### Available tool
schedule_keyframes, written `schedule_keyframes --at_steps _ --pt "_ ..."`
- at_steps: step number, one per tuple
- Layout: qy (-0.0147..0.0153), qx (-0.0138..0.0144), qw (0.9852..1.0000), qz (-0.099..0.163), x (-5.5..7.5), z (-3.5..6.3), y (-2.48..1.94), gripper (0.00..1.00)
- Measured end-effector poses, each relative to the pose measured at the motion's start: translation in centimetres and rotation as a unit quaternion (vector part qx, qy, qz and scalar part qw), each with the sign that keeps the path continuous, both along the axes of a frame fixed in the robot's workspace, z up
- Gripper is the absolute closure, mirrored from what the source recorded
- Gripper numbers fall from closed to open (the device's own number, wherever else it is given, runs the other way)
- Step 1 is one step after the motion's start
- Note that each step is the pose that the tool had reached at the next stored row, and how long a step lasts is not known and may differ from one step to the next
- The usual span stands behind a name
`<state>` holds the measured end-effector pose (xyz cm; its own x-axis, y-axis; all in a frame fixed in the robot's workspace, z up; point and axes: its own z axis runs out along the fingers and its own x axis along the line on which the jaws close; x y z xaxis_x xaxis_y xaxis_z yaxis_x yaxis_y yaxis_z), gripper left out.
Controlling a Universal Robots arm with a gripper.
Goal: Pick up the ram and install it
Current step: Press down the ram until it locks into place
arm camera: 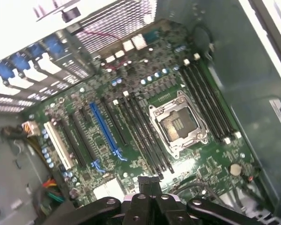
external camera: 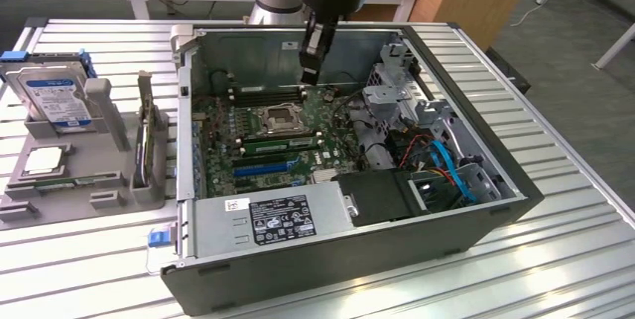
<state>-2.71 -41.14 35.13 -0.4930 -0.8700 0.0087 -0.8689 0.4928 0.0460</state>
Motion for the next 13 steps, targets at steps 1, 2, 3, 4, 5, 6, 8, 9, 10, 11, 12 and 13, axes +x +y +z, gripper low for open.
schedule_keyframes --at_steps 1,2,3,4,5,6,8,9,10,11,12,13 --pt "0.0000 0.0000 1.0000 -0.009 0.00 -0.01 0.00 0.89" --pt "0.0000 0.0000 0.9998 -0.019 0.00 -0.02 0.00 0.89" --pt "0.0000 0.0000 0.9996 -0.028 0.00 -0.04 0.00 0.89" --pt "0.0000 0.0000 0.9993 -0.037 0.00 -0.05 0.00 0.89" --pt "0.0000 0.0000 0.9990 -0.046 0.00 -0.07 0.00 0.89" --pt "0.0001 0.0000 0.9985 -0.054 0.00 -0.08 0.00 0.89" --pt "0.0001 0.0000 0.9973 -0.073 0.00 -0.12 0.00 0.89" --pt "0.0000 0.0000 0.9966 -0.082 0.00 -0.14 0.00 0.89" --pt "0.0001 0.0000 0.9958 -0.091 0.00 -0.15 0.00 0.89" --pt "0.0001 -0.0001 0.9950 -0.100 0.00 -0.17 0.00 0.89" --pt "0.0001 -0.0001 0.9940 -0.109 0.00 -0.19 -0.01 0.89" --pt "0.0001 -0.0001 0.9930 -0.118 0.00 -0.20 0.00 0.89"
